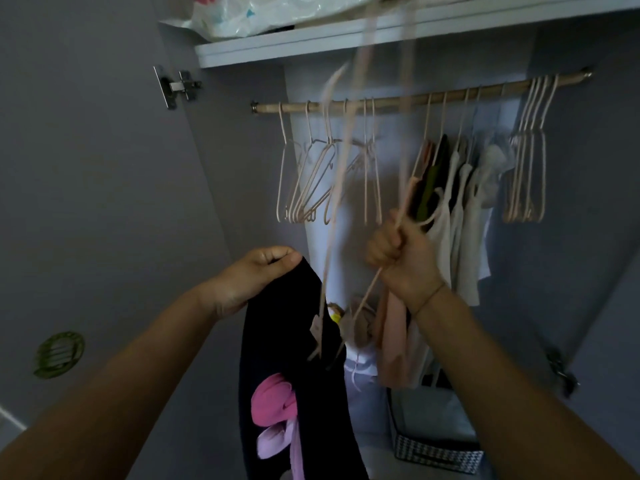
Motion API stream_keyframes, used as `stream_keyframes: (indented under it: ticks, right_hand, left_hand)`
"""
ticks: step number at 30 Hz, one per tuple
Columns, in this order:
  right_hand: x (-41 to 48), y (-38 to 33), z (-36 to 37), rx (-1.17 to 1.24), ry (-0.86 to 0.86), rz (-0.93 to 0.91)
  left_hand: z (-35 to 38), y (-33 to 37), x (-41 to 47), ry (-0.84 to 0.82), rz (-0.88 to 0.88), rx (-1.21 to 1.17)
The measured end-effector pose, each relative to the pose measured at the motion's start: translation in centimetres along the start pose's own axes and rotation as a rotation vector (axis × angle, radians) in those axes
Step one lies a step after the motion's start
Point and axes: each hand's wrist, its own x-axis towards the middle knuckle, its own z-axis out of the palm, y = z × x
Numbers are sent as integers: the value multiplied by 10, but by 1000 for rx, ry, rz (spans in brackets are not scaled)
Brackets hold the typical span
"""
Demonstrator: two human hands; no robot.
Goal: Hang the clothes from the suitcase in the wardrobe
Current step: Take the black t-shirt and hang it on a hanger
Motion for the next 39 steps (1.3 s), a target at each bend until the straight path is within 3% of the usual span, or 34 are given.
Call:
stream_keyframes:
  ticks: [5, 12, 22, 29, 33, 35, 39]
  right_hand:
    - [-11, 64, -32, -474, 160, 147]
    - [-5, 26, -55, -555, 305, 58]
    - [-14, -4, -48, -1027, 232, 57]
    - [-17, -23, -38, -1286, 186, 55]
    - [-15, -30, -35, -1424, 207, 97]
    - [-14, -31, -34, -1525, 187, 163]
    - [-6, -35, -11, -1648, 78, 199]
  left_hand:
    - [-17, 6, 0, 195, 61, -171]
    - [-34, -29, -12, 568, -36, -84]
    - [-21, -35, -4, 959, 58, -320]
    - [-20, -20, 12, 1085, 124, -400]
    - [-25, -11, 23, 1067, 148, -413]
    - [-21, -9, 26, 1016, 150, -292]
    - [-7, 7, 34, 804, 171, 239]
